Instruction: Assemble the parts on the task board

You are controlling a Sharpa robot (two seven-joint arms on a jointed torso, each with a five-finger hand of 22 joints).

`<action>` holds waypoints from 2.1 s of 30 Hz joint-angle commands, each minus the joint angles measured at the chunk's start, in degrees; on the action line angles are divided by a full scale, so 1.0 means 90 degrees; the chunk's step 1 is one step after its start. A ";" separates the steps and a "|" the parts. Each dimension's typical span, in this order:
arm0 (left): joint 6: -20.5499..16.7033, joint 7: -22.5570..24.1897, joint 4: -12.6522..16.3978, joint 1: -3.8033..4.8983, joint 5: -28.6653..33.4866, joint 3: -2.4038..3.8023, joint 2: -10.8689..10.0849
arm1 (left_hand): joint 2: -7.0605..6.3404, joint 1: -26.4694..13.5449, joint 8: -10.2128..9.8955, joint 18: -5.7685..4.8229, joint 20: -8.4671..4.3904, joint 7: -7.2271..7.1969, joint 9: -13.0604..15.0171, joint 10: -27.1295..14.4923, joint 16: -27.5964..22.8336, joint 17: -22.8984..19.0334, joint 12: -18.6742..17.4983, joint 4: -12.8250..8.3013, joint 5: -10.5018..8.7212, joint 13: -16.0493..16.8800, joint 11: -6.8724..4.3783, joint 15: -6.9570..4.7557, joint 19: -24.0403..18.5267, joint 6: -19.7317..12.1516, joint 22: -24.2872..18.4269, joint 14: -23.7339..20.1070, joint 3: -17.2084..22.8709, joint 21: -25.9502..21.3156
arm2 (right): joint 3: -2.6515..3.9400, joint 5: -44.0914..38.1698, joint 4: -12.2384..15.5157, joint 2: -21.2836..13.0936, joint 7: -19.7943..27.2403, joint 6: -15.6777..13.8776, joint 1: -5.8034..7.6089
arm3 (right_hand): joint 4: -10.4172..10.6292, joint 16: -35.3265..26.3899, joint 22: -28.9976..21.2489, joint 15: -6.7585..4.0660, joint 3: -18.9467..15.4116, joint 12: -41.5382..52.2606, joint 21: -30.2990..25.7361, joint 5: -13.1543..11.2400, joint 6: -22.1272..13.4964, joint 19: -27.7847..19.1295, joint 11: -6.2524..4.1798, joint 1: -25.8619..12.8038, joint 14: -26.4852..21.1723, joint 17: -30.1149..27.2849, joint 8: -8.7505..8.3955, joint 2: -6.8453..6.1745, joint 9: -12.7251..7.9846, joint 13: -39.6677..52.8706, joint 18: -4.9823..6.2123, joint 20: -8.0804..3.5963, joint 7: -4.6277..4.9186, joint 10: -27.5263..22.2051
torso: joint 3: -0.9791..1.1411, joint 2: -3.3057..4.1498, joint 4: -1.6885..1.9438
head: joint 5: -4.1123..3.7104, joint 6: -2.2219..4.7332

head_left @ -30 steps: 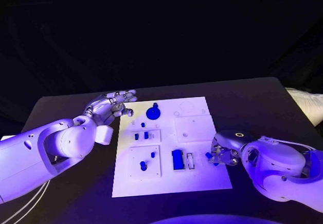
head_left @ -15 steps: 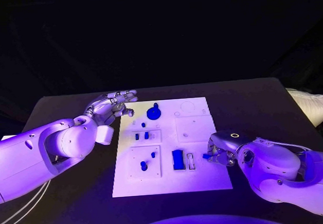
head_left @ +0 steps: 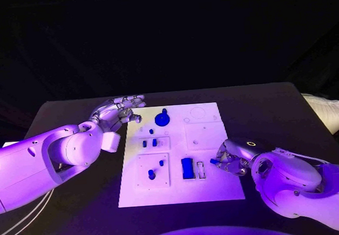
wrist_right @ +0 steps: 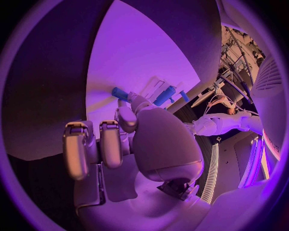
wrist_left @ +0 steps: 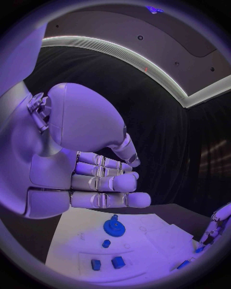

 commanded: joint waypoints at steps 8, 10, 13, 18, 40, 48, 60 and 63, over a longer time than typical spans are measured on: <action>0.0118 0.0037 0.0021 -0.0004 -0.0026 0.0003 0.0002 | 0.0059 0.0014 0.0026 0.0123 0.0029 0.0028 -0.0007 -0.0059 -0.0026 -0.0006 0.0044 -0.0020 0.0018 0.0008 -0.0004 -0.0004 -0.0007 -0.0031 -0.0010 -0.0059 -0.0013 -0.0032 | 0.0013 0.0728 0.0112 0.0014 0.0005 -0.0731 -0.0006 | 0.0056 0.0038 0.1433 -0.0042 0.0275 0.0070 0.0055 -0.0061 0.0162 0.0435 -0.0035 -0.0376 0.0445 0.0442 -0.0005 -0.0193 0.0064 0.0130 -0.0054 -0.0008 -0.0091 0.0099 | 0.0003 0.0002 0.0009 | -0.0006 -0.0020; 0.0117 0.0036 0.0022 -0.0004 -0.0027 0.0003 0.0002 | 0.0059 0.0014 0.0026 0.0123 0.0029 0.0028 -0.0007 -0.0059 -0.0026 -0.0006 0.0044 -0.0020 0.0018 0.0008 -0.0004 -0.0004 -0.0007 -0.0031 -0.0010 -0.0059 -0.0013 -0.0032 | 0.0014 0.0888 0.0109 0.0032 0.0010 -0.0715 -0.0005 | 0.0066 0.0039 0.1434 -0.0043 0.0288 0.0069 0.0055 -0.0061 0.0170 0.0436 -0.0037 -0.0399 0.0445 0.0444 -0.0006 -0.0207 0.0066 0.0130 -0.0055 -0.0009 -0.0093 0.0101 | -0.0002 0.0002 0.0006 | -0.0002 -0.0028; 0.0115 0.0035 0.0022 -0.0004 -0.0027 0.0003 0.0003 | 0.0059 0.0014 0.0026 0.0123 0.0029 0.0028 -0.0007 -0.0059 -0.0026 -0.0006 0.0044 -0.0020 0.0018 0.0008 -0.0004 -0.0004 -0.0007 -0.0031 -0.0010 -0.0059 -0.0013 -0.0032 | 0.0014 0.1077 0.0100 0.0079 0.0020 -0.0706 -0.0005 | 0.0090 0.0038 0.1436 -0.0048 0.0330 0.0083 0.0056 0.0040 0.0190 0.0438 -0.0042 -0.0469 0.0445 0.0443 -0.0013 -0.0251 0.0071 0.0142 -0.0055 -0.0013 -0.0099 0.0113 | -0.0001 0.0006 0.0001 | -0.0005 -0.0027; 0.0119 0.0030 0.0024 -0.0004 -0.0028 0.0003 0.0012 | 0.0059 0.0014 0.0026 0.0123 0.0029 0.0028 -0.0007 -0.0059 -0.0026 -0.0006 0.0044 -0.0020 0.0018 0.0008 -0.0004 -0.0004 -0.0007 -0.0031 -0.0010 -0.0059 -0.0013 -0.0032 | 0.0015 0.1180 0.0066 0.0171 -0.0017 -0.0521 -0.0003 | 0.0119 0.0048 0.1440 -0.0055 0.0364 0.0103 0.0059 0.0145 0.0232 0.0441 -0.0052 -0.0549 0.0449 0.0461 -0.0009 -0.0286 0.0084 0.0157 -0.0056 -0.0019 -0.0113 0.0131 | -0.0005 -0.0001 0.0005 | -0.0012 -0.0031; 0.0140 0.0001 0.0027 -0.0004 -0.0217 0.0003 0.0025 | 0.0067 0.0010 0.0034 0.0124 0.0029 0.0025 -0.0005 -0.0072 -0.0021 -0.0006 0.0052 -0.0023 0.0019 0.0009 -0.0006 -0.0004 -0.0005 -0.0023 -0.0015 -0.0058 -0.0014 -0.0038 | 0.0011 0.1551 -0.0147 0.0516 -0.0055 -0.0301 -0.0003 | 0.0475 0.0046 0.1436 -0.0074 0.0268 0.0091 0.0052 0.0618 0.0330 0.0437 -0.0073 -0.1098 0.0449 0.0468 -0.0039 -0.0384 0.0134 0.0178 -0.0054 -0.0039 -0.0143 0.0173 | 0.0003 0.0000 -0.0006 | 0.0007 -0.0024; 0.0181 -0.0047 0.0027 -0.0004 -0.0220 0.0003 0.0025 | 0.0065 -0.0005 0.0032 0.0123 0.0030 0.0029 -0.0007 -0.0089 -0.0020 -0.0013 0.0056 -0.0021 0.0017 0.0008 -0.0002 -0.0003 -0.0003 -0.0032 -0.0019 -0.0059 -0.0022 -0.0043 | 0.0011 0.1611 -0.0153 0.0543 -0.0055 -0.0286 -0.0003 | 0.0616 0.0055 0.1441 -0.0076 0.0181 0.0114 0.0056 0.0730 0.0376 0.0441 -0.0076 -0.1262 0.0453 0.0485 -0.0029 -0.0355 0.0162 0.0200 -0.0056 -0.0044 -0.0151 0.0194 | 0.0003 0.0001 -0.0005 | -0.0005 -0.0016; 0.0228 -0.0075 0.0036 -0.0004 -0.0224 0.0003 0.0023 | 0.0063 -0.0009 0.0030 0.0123 0.0031 0.0031 -0.0009 -0.0098 -0.0021 -0.0019 0.0057 -0.0023 0.0017 0.0007 0.0000 -0.0002 -0.0002 -0.0039 -0.0021 -0.0060 -0.0025 -0.0046 | 0.0011 0.1635 -0.0186 0.0571 -0.0098 -0.0173 -0.0002 | 0.0855 0.0062 0.1443 -0.0100 -0.0122 0.0108 0.0056 0.1109 0.0477 0.0442 -0.0105 -0.1491 0.0456 0.0502 0.0012 -0.0366 0.0250 0.0221 -0.0056 -0.0063 -0.0190 0.0212 | 0.0001 0.0002 -0.0003 | -0.0003 -0.0016; 0.0243 -0.0083 0.0039 -0.0004 -0.0228 0.0003 0.0023 | 0.0063 -0.0009 0.0030 0.0123 0.0031 0.0031 -0.0009 -0.0098 -0.0021 -0.0019 0.0057 -0.0023 0.0017 0.0007 0.0000 -0.0002 -0.0002 -0.0039 -0.0021 -0.0060 -0.0025 -0.0046 | 0.0011 0.1635 -0.0186 0.0579 -0.0092 -0.0155 -0.0002 | 0.0884 0.0066 0.1444 -0.0105 -0.0169 0.0110 0.0056 0.1126 0.0497 0.0443 -0.0111 -0.1512 0.0457 0.0510 0.0024 -0.0365 0.0267 0.0224 -0.0056 -0.0067 -0.0199 0.0215 | 0.0003 0.0005 -0.0001 | 0.0000 -0.0024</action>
